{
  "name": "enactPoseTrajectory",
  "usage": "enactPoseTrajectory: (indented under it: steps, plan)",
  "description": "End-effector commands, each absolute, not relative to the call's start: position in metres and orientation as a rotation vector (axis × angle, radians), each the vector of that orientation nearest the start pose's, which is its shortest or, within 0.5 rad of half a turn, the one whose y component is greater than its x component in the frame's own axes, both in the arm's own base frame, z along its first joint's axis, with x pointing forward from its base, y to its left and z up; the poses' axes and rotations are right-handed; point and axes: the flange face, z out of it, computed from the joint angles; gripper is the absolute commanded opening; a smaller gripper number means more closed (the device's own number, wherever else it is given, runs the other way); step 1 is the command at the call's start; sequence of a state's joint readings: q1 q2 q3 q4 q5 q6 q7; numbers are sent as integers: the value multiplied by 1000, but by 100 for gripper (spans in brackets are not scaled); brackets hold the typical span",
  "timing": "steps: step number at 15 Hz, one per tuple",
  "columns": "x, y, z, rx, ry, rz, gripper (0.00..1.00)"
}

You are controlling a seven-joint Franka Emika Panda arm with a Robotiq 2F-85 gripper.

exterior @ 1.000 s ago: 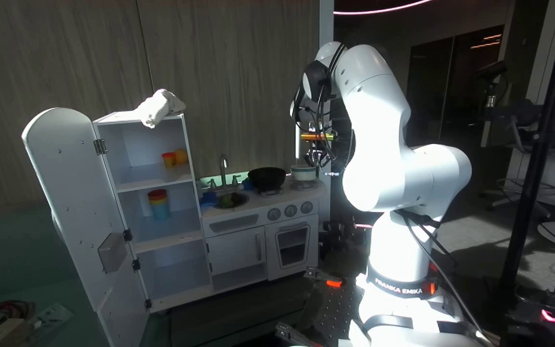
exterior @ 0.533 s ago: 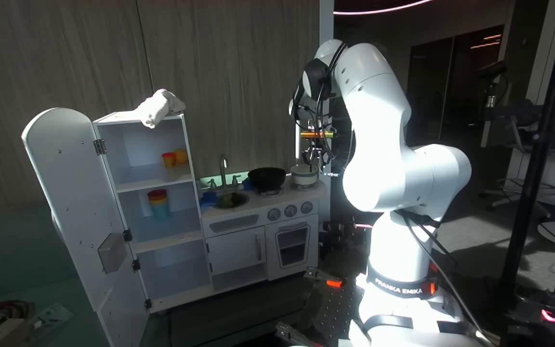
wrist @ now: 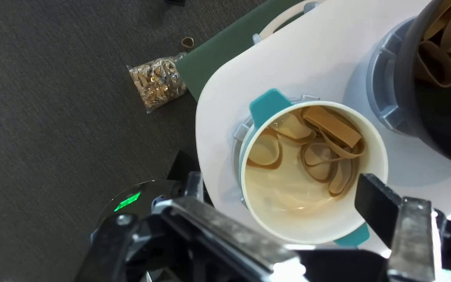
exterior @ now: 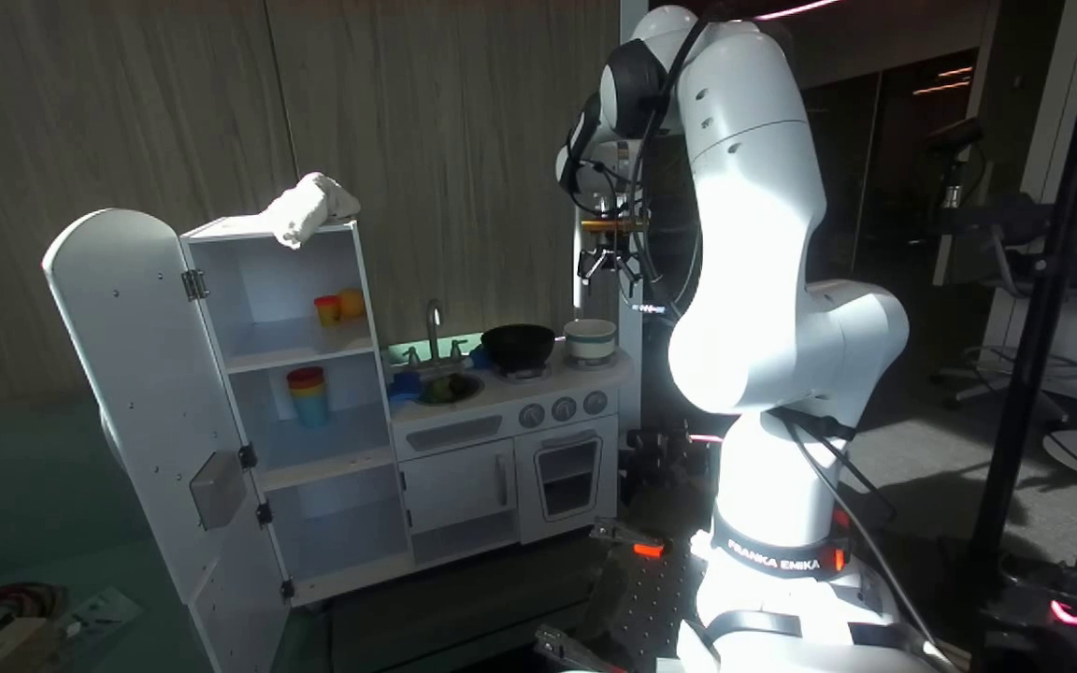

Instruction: Pour the contents in the white pot into the bowl.

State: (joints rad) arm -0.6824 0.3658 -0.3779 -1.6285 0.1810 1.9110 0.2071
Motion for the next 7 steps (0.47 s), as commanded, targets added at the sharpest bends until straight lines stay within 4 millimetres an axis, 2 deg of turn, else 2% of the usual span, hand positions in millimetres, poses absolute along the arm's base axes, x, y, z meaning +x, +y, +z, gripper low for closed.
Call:
enactPoseTrajectory:
  steps: [1, 3, 7]
  plan:
    - [329, -495, 442, -2581, 1726, -1, 100]
    - [318, -469, 445, -2693, 1566, 10, 100]
    - [289, -430, 432, -2817, 1313, 13, 100]
